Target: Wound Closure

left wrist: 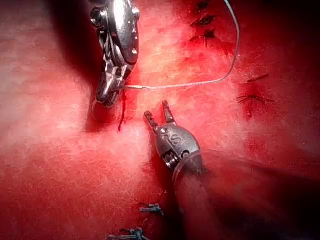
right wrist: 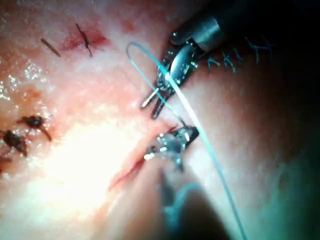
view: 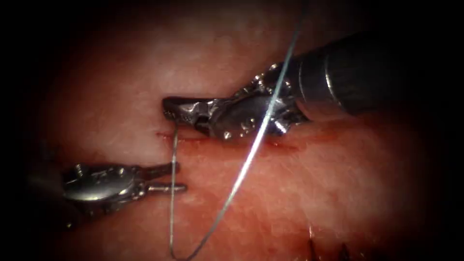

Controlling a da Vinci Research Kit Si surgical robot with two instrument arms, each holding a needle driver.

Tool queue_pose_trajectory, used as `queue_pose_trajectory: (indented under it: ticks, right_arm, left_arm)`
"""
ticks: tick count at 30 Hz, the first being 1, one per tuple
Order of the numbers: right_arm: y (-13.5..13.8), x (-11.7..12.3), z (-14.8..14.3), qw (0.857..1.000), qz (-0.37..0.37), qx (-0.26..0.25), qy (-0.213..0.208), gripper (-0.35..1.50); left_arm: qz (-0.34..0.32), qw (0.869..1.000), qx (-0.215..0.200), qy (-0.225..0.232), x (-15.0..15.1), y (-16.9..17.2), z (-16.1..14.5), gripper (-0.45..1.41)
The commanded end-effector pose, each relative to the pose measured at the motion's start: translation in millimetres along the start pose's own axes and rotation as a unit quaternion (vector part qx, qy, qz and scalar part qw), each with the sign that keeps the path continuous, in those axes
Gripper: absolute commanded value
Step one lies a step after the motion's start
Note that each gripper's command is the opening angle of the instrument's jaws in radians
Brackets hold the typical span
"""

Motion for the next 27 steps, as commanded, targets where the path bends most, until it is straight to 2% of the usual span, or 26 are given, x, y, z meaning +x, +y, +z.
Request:
queue_pose_trajectory:
  ticks: [1,9,14,18,27]
  right_arm:
    - [-0.9,-0.6,0.8,0.999,0.035,0.002,-0.004,-0.35]
    - [0.1,-2.9,0.7,0.984,0.177,-0.008,-0.02,-0.35]
    - [0.4,-4.1,0.7,0.98,0.197,-0.01,-0.024,-0.35]
    - [0.4,-4.1,0.7,0.98,0.197,-0.009,-0.025,-0.35]
    - [0.7,-3.6,0.8,0.979,0.202,-0.009,-0.025,-0.35]
  left_arm:
    - [-0.002,1.0,0.002,-0.001,-1.2,0.5,0.2,0.04]
    - [-0.004,1.0,0.006,-0.001,-0.3,-0.2,0.7,0.04]
    - [-0.005,1.0,0.007,0.0,-0.1,-0.6,1.3,0.01]
    - [-0.003,1.0,0.008,-0.001,-0.4,-1.0,1.5,-0.01]
    - [-0.014,1.0,0.018,-0.018,-4.1,-2.2,1.9,0.01]
